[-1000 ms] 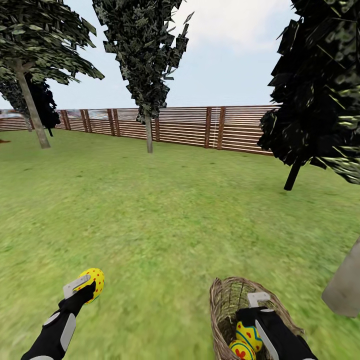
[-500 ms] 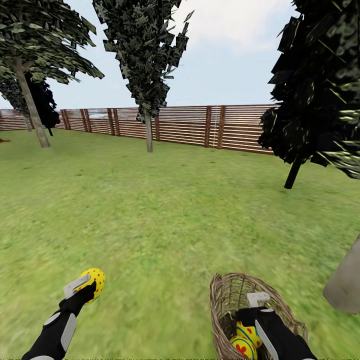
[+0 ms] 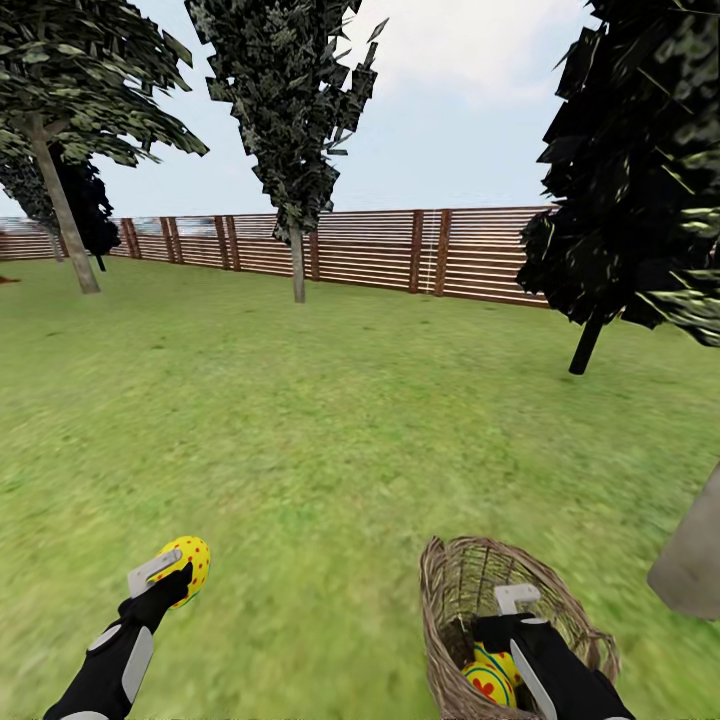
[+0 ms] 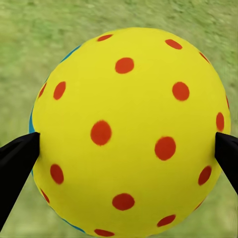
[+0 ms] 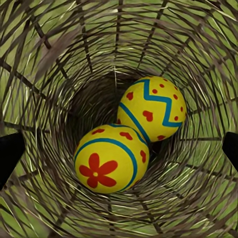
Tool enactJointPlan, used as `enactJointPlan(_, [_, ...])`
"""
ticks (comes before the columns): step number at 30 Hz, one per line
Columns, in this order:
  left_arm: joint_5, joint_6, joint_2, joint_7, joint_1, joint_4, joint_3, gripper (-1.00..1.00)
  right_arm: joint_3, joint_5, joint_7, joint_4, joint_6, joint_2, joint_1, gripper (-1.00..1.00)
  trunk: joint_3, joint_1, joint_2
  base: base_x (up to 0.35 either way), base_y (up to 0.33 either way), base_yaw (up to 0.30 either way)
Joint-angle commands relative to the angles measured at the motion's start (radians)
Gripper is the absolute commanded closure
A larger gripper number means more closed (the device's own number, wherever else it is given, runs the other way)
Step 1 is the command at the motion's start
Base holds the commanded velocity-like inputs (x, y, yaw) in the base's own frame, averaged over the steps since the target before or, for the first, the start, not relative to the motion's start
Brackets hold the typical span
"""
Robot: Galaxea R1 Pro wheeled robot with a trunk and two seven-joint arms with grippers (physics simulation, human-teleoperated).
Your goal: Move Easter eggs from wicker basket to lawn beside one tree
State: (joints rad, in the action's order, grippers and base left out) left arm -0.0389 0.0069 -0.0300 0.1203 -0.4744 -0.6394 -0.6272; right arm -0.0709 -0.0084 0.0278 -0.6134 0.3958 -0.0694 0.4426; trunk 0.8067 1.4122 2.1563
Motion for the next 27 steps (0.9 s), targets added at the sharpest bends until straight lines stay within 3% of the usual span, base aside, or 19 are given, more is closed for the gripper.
enactJointPlan(1, [-0.004, 0.001, 0.001, 0.009, -0.001, 0.000, -0.006, 1.00, -0.006, 0.000, 0.003, -0.002, 0.006, -0.001, 0.000, -1.00, 0.004, 0.004, 0.008, 0.000, 0.000, 0.000])
enactJointPlan(27, [-0.004, 0.001, 0.001, 0.009, -0.001, -0.002, -0.006, 1.00, -0.009, 0.002, 0.003, -0.002, -0.014, 0.000, 0.001, -1.00, 0.086, 0.103, 0.190, 0.000, 0.000, 0.000])
